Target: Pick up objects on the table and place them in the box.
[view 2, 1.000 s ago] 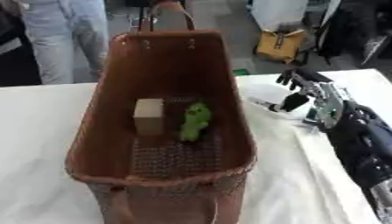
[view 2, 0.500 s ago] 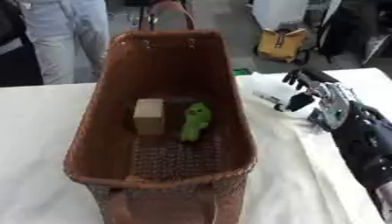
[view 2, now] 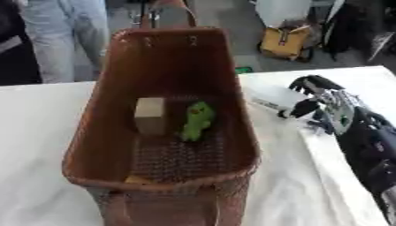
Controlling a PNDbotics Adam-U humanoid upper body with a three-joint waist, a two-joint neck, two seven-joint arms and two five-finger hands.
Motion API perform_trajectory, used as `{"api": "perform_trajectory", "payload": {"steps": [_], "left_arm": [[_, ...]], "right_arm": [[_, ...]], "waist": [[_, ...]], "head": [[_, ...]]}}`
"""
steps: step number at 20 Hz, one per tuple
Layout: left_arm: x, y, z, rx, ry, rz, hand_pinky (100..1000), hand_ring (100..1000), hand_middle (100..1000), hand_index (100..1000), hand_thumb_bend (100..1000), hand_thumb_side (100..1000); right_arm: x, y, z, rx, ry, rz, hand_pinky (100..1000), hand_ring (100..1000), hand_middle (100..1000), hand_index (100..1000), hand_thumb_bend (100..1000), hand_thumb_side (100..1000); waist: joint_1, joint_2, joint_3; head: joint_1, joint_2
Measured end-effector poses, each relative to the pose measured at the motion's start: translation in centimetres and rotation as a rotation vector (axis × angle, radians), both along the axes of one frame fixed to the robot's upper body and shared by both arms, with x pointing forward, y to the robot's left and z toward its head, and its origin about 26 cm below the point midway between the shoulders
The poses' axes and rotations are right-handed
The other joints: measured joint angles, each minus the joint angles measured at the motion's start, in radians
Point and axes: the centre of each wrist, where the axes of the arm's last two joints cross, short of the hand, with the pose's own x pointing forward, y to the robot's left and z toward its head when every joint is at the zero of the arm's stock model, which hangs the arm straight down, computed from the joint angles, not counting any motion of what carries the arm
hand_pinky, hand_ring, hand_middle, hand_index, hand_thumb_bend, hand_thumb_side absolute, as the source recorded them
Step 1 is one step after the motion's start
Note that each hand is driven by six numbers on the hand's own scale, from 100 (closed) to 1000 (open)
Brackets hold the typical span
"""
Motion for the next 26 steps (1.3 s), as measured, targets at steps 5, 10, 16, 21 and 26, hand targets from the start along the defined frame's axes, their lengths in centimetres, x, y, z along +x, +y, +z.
{"api": "perform_trajectory", "payload": {"steps": [5, 10, 16, 21, 26], "left_arm": [[0.0, -0.1, 0.1, 0.001, -0.002, -0.004, 685, 692, 742, 831, 616, 467], [0.1, -0.1, 0.1, 0.001, -0.004, -0.005, 685, 692, 743, 831, 612, 468], [0.1, -0.1, 0.2, 0.001, -0.004, -0.005, 686, 693, 743, 831, 608, 469], [0.1, -0.1, 0.2, 0.001, -0.003, -0.005, 686, 693, 744, 832, 599, 470], [0.1, -0.1, 0.1, 0.001, -0.003, -0.004, 686, 693, 745, 832, 598, 468]], "right_arm": [[0.0, 0.0, -0.2, -0.003, 0.019, 0.006, 503, 597, 622, 729, 603, 200], [0.1, 0.3, -0.2, -0.035, -0.032, -0.004, 254, 349, 375, 487, 461, 100], [0.1, 0.5, -0.3, -0.112, -0.124, -0.018, 257, 349, 371, 483, 461, 100], [0.2, 0.7, 0.1, -0.123, -0.162, 0.000, 244, 339, 365, 479, 418, 100], [0.4, 1.6, 1.8, -0.100, -0.218, 0.061, 247, 341, 367, 481, 418, 100]], "waist": [[0.000, 0.000, 0.000], [0.000, -0.001, -0.001], [-0.002, -0.001, -0.008], [-0.005, -0.003, -0.015], [-0.012, -0.016, -0.029]], "head": [[0.000, 0.000], [0.000, 0.000], [0.000, 0.000], [0.002, 0.000], [0.009, 0.001]]}}
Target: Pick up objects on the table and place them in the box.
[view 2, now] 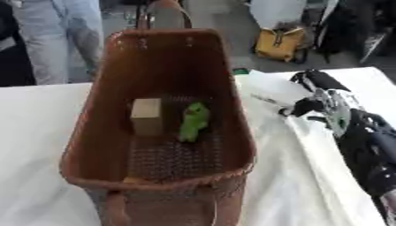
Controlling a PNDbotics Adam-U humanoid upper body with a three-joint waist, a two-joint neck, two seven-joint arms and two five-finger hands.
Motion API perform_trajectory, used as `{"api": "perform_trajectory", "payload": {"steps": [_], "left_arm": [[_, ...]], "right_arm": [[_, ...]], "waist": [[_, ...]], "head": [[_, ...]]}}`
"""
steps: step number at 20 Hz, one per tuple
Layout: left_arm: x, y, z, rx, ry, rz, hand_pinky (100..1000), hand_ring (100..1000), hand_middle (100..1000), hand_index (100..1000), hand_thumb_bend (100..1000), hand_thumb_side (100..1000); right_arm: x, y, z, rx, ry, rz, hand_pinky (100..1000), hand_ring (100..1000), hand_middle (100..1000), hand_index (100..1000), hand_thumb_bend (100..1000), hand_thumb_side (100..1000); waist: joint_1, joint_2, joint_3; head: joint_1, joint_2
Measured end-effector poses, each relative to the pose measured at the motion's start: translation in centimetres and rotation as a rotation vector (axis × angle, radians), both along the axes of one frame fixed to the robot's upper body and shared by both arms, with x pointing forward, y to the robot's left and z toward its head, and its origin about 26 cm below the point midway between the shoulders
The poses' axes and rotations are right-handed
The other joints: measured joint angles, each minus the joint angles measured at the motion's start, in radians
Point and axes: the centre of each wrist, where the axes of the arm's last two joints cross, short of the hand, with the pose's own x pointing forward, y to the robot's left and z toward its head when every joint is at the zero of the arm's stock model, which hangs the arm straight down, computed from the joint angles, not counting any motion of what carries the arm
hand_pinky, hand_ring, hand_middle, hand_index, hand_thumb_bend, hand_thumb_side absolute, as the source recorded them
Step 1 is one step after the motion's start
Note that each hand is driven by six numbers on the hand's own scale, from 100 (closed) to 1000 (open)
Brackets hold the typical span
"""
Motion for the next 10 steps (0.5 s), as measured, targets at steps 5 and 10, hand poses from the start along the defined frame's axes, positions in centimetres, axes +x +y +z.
{"api": "perform_trajectory", "payload": {"steps": [5, 10], "left_arm": [[0.0, 0.1, -0.1, 0.000, 0.004, 0.002, 685, 694, 745, 832, 600, 463], [0.0, 0.2, -0.3, -0.001, 0.012, 0.010, 685, 694, 746, 832, 602, 458]], "right_arm": [[0.0, 1.4, 3.9, -0.009, -0.098, 0.109, 263, 351, 377, 491, 418, 100], [-0.5, 2.6, 6.9, -0.031, -0.168, 0.189, 279, 361, 385, 498, 417, 100]], "waist": [[-0.015, -0.026, -0.026], [-0.026, -0.044, -0.040]], "head": [[0.010, 0.001], [0.011, 0.001]]}}
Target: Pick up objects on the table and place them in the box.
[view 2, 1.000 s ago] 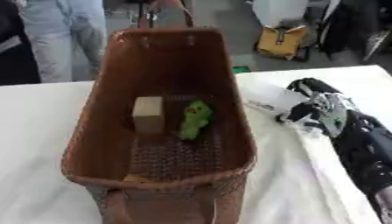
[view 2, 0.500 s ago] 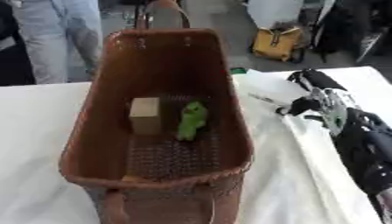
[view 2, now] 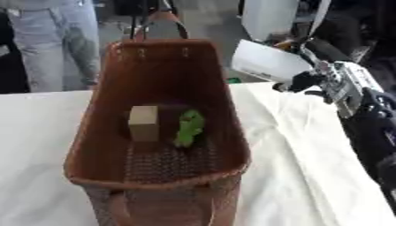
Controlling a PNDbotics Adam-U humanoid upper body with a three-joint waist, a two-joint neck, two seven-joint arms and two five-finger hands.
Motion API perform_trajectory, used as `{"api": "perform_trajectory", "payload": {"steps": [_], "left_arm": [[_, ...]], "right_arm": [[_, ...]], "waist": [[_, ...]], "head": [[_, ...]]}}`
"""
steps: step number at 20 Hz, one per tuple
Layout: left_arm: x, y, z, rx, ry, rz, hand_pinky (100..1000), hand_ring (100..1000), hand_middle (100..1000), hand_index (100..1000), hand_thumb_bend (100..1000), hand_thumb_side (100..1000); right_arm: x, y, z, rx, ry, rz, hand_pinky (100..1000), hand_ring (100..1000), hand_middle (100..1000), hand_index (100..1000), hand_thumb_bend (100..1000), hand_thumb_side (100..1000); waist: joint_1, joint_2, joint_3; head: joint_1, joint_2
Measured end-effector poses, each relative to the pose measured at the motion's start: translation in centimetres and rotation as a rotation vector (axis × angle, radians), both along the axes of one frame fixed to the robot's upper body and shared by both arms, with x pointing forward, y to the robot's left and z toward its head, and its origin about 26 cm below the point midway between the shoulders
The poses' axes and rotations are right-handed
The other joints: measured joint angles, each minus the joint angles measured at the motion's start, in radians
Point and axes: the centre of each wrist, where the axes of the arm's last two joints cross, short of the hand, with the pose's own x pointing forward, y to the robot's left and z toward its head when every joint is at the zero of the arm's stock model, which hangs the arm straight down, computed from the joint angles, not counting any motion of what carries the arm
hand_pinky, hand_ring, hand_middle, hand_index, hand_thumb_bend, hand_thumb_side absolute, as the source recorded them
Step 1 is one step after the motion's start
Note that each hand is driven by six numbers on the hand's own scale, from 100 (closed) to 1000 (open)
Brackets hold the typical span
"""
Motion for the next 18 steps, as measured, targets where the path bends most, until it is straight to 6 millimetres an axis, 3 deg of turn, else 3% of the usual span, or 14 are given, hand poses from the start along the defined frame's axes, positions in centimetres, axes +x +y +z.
{"api": "perform_trajectory", "payload": {"steps": [6, 7, 8, 18], "left_arm": [[-0.1, 0.3, -0.1, 0.004, 0.004, 0.008, 685, 695, 747, 832, 607, 452], [-0.1, 0.4, -0.2, 0.006, 0.006, 0.010, 685, 695, 747, 832, 607, 462], [-0.1, 0.4, -0.2, 0.007, 0.008, 0.011, 685, 695, 747, 832, 608, 451], [-0.1, 0.4, -0.3, 0.006, 0.008, 0.013, 684, 696, 747, 832, 610, 451]], "right_arm": [[-0.9, 1.3, 3.1, -0.010, -0.088, 0.076, 290, 368, 389, 500, 419, 111], [-1.0, 1.7, 3.5, -0.008, -0.102, 0.090, 295, 372, 392, 503, 398, 309], [-1.2, 2.0, 3.9, -0.009, -0.117, 0.105, 296, 372, 393, 503, 419, 115], [-3.5, 6.3, 8.2, -0.064, -0.270, 0.280, 328, 392, 408, 513, 400, 129]], "waist": [[-0.013, -0.025, -0.005], [-0.013, -0.027, -0.005], [-0.014, -0.029, -0.005], [-0.017, -0.037, -0.001]], "head": [[-0.001, -0.001], [-0.001, -0.001], [-0.001, -0.002], [-0.001, -0.002]]}}
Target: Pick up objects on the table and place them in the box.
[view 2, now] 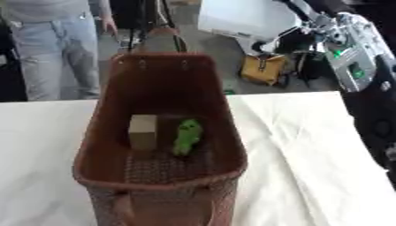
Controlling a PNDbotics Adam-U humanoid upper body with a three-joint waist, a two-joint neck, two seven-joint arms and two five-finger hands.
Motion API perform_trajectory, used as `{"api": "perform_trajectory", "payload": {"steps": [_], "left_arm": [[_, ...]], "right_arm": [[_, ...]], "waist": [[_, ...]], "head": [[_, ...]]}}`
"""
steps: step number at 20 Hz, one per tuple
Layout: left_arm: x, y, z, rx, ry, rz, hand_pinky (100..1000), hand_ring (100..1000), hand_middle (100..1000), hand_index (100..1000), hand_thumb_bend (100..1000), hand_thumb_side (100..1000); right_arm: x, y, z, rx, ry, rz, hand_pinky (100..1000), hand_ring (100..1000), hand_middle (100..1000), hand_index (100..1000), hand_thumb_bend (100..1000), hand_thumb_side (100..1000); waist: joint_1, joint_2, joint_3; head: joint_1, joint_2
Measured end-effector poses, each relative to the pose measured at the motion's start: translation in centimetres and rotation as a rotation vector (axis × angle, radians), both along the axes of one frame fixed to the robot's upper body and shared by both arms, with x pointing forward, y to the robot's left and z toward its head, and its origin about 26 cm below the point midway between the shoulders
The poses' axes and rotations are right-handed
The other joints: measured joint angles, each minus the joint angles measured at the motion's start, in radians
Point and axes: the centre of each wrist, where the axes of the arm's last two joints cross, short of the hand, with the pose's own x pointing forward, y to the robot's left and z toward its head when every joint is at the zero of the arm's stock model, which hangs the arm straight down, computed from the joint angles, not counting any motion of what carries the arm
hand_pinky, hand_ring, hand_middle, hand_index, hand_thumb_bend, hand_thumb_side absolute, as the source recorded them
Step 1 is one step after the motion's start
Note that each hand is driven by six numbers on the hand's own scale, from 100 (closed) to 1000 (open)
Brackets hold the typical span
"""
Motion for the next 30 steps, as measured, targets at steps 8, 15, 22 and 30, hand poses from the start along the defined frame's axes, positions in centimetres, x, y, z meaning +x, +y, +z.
{"api": "perform_trajectory", "payload": {"steps": [8, 15, 22, 30], "left_arm": [[0.0, 0.0, 0.0, 0.000, 0.000, 0.000, 683, 697, 747, 832, 613, 450], [0.0, 0.0, 0.0, 0.001, 0.000, -0.002, 683, 697, 748, 833, 614, 450], [0.0, 0.0, 0.0, 0.003, 0.000, -0.006, 683, 697, 748, 833, 617, 449], [0.0, 0.0, 0.0, 0.003, -0.001, -0.007, 683, 698, 748, 833, 618, 451]], "right_arm": [[-1.4, 3.8, 1.7, -0.115, -0.032, 0.154, 350, 409, 420, 523, 388, 133], [-0.7, 8.5, 1.0, -0.217, 0.015, 0.299, 369, 426, 429, 530, 378, 131], [0.1, 11.9, -0.9, -0.313, 0.070, 0.394, 400, 454, 419, 537, 363, 129], [0.5, 14.6, -3.2, -0.487, 0.108, 0.458, 783, 755, 725, 707, 611, 372]], "waist": [[-0.003, -0.007, 0.003], [-0.002, -0.009, 0.023], [0.001, -0.009, 0.039], [0.003, -0.009, 0.043]], "head": [[0.000, 0.000], [-0.007, 0.000], [-0.017, 0.000], [-0.026, 0.000]]}}
